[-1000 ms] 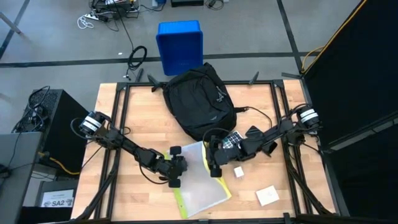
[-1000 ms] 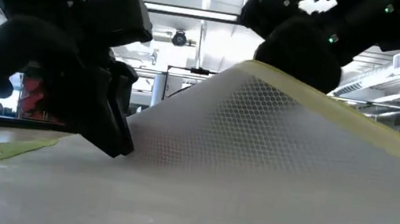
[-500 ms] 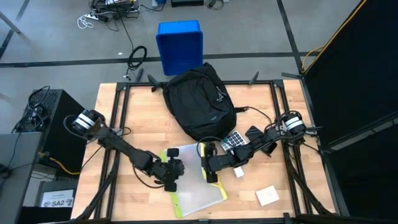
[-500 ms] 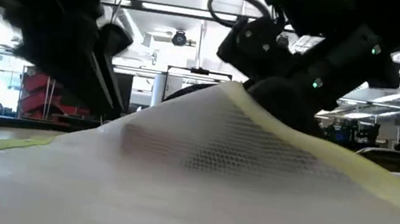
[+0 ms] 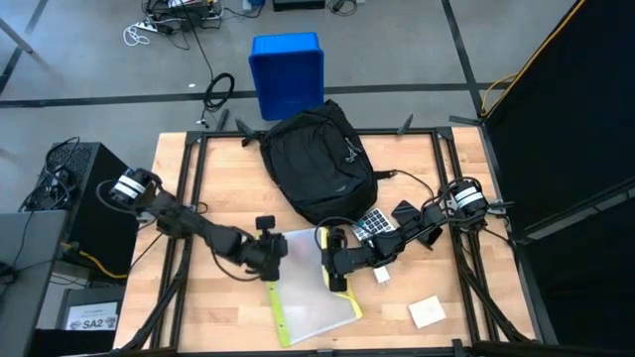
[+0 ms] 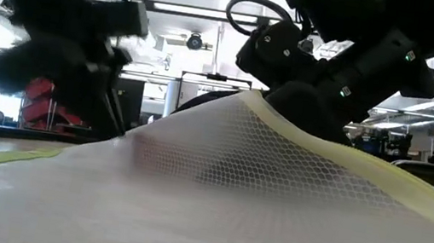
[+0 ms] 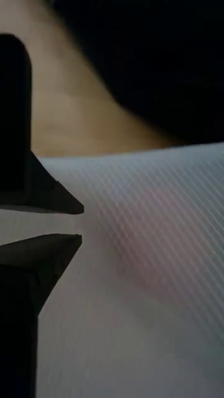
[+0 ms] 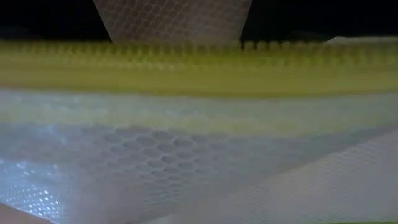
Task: Unpack backpack
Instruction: Remove the scented candle from the yellow zip bag
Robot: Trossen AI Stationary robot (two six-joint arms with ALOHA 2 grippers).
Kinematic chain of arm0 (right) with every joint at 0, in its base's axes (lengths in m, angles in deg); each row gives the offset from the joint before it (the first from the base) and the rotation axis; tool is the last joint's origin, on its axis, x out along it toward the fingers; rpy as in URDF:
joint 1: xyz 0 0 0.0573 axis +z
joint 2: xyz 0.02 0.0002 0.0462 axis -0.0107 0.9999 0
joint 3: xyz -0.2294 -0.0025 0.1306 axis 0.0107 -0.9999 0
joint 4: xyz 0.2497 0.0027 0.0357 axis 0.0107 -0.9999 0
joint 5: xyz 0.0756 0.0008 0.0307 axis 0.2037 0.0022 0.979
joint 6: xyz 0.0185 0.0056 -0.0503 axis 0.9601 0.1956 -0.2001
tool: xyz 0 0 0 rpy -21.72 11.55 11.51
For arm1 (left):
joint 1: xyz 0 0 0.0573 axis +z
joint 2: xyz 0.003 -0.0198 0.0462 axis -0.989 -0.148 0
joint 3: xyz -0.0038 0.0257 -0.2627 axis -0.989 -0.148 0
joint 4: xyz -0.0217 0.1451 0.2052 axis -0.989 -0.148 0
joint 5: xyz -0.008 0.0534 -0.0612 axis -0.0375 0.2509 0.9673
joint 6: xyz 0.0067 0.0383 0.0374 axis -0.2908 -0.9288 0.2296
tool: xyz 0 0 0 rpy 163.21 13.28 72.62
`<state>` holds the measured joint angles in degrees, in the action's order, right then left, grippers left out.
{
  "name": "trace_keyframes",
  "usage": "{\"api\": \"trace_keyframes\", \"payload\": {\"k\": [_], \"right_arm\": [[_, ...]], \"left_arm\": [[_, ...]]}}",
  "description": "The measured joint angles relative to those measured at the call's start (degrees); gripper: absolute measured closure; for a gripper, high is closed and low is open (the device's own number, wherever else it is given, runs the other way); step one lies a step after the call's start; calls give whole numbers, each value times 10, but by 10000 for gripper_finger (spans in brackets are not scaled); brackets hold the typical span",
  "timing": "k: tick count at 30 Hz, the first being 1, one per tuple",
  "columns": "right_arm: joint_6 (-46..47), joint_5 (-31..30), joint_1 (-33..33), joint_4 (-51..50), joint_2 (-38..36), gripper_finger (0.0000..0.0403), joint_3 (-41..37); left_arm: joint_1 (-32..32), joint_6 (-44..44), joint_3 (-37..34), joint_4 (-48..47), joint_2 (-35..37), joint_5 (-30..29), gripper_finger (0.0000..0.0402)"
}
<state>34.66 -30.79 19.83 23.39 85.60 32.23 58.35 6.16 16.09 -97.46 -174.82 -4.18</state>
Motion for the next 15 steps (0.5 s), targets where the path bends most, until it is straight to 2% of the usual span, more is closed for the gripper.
{"api": "trace_keyframes", "payload": {"k": [6, 15], "right_arm": [[1, -5, -5, 0, 0, 89, 0], [-4, -49, -15, 5, 0, 53, -1]], "left_arm": [[59, -71, -26, 121, 0, 79, 384], [76, -104, -26, 153, -3, 126, 392]]}}
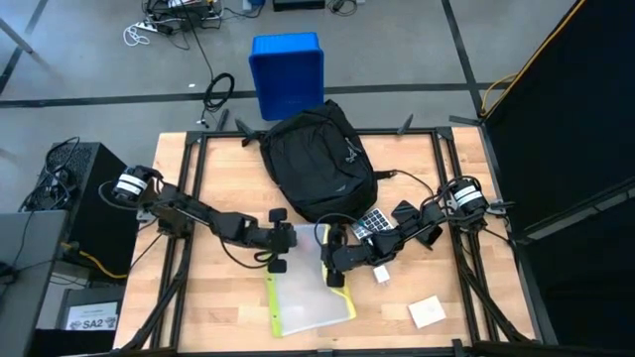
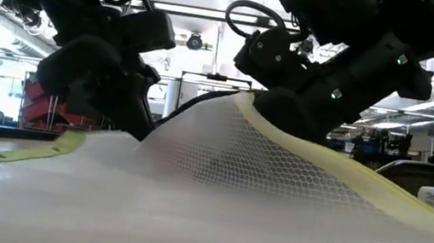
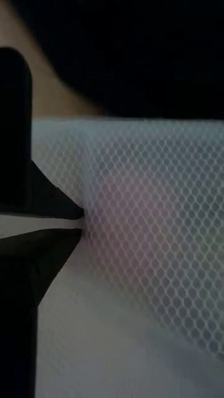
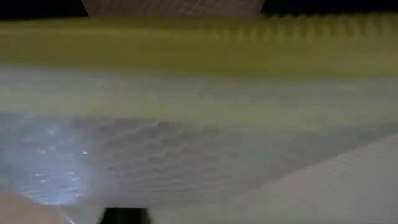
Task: Unpack backpack
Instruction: Remove the scented candle from the yellow zip bag
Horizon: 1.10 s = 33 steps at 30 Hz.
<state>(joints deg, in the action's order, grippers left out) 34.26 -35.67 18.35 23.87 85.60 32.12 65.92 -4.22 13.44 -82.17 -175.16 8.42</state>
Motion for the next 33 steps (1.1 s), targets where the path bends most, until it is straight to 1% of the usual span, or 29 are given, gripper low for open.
{"api": "trace_keyframes", "payload": {"k": [5, 7, 10, 16, 23, 26, 29, 33], "right_arm": [[-12, -47, -4, -1, 0, 38, 18], [-11, -49, -8, 1, 0, 34, 27], [-10, -37, -18, 4, 0, 30, 36], [14, 23, -42, 6, 0, 36, 38], [14, 28, -55, -17, 1, 50, 38], [15, 29, -65, -23, 22, 60, 39], [27, 60, -78, -6, 50, 71, 41], [32, 64, -79, 25, 68, 95, 41]], "left_arm": [[3, -4, 0, 10, -21, 19, 396], [5, -15, 0, 20, -31, 34, 398], [9, -31, 0, 45, -45, 47, 399], [21, -45, 0, 89, -65, 65, 399], [25, -45, 0, 99, -66, 72, 399], [25, -45, 0, 107, -66, 75, 399], [25, -45, 0, 108, -66, 76, 399], [25, -45, 0, 102, -66, 77, 399]]}}
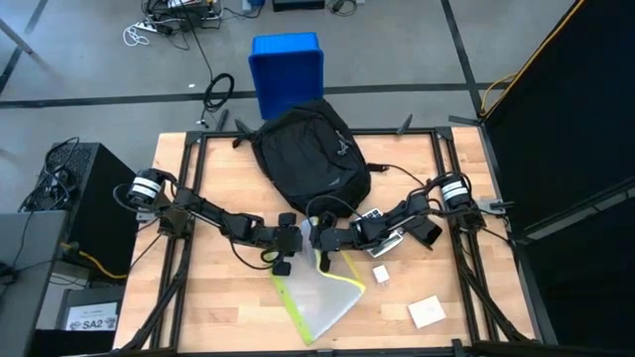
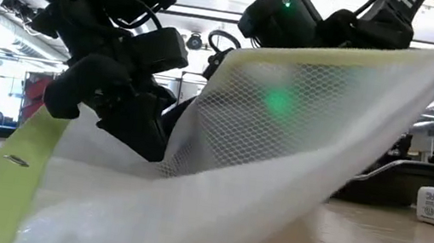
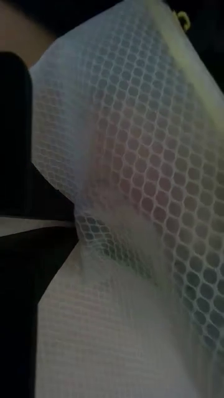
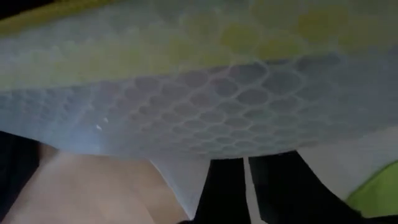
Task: Unpack backpack
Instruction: Remove the scented candle from the yellow zip bag
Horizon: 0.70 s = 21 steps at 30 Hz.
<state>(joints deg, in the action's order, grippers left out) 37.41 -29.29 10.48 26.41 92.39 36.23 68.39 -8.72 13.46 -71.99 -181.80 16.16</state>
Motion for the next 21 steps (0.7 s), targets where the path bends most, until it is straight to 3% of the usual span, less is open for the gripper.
{"api": "trace_keyframes", "payload": {"k": [5, 15, 21], "right_arm": [[-18, -2, 8, 11, -15, 144, -2], [-7, 2, 42, -96, -84, 144, -5], [28, -42, 92, -183, -132, 144, -5]], "left_arm": [[0, 3, 1, -9, 0, 3, 399], [-1, 59, 5, -97, 3, 1, 399], [-1, 60, 4, -104, 3, 1, 399]]}}
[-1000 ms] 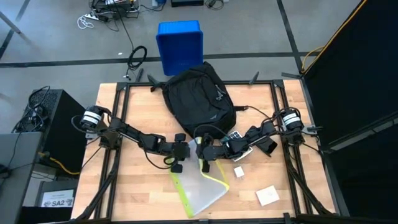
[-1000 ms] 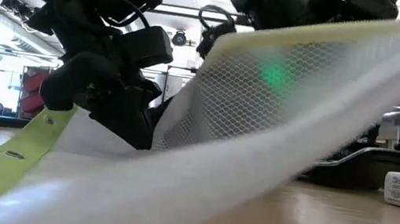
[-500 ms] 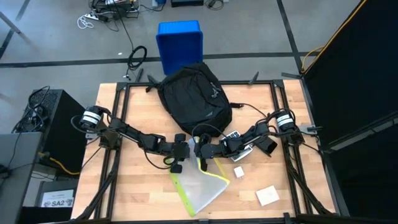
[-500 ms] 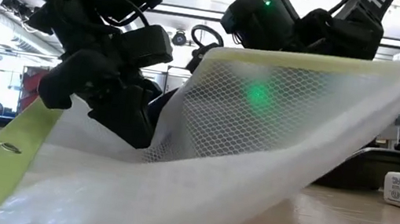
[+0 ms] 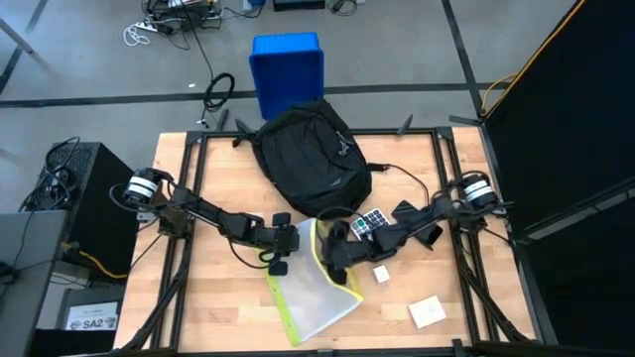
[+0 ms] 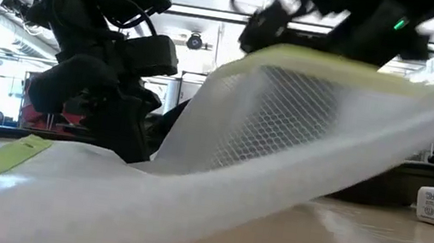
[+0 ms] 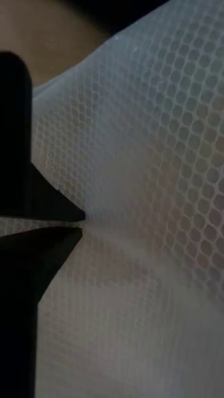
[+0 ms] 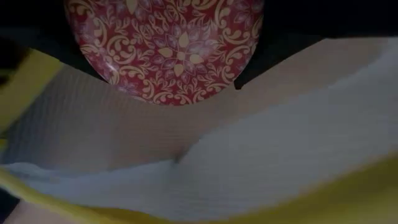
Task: Unpack backpack
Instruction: Remove the scented candle from the yellow zip bag
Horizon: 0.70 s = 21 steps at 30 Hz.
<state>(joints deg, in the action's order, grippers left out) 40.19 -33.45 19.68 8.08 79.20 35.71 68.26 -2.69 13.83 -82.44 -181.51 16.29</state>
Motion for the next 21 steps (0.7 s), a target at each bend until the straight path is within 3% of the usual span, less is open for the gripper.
{"api": "trace_keyframes", "payload": {"k": [13, 21], "right_arm": [[70, -125, 106, -162, -133, 144, 1], [178, -114, 133, -297, -149, 144, 2]], "left_arm": [[-14, 17, 0, -30, 0, 7, 399], [-26, 30, 0, -47, 0, 8, 401]]}}
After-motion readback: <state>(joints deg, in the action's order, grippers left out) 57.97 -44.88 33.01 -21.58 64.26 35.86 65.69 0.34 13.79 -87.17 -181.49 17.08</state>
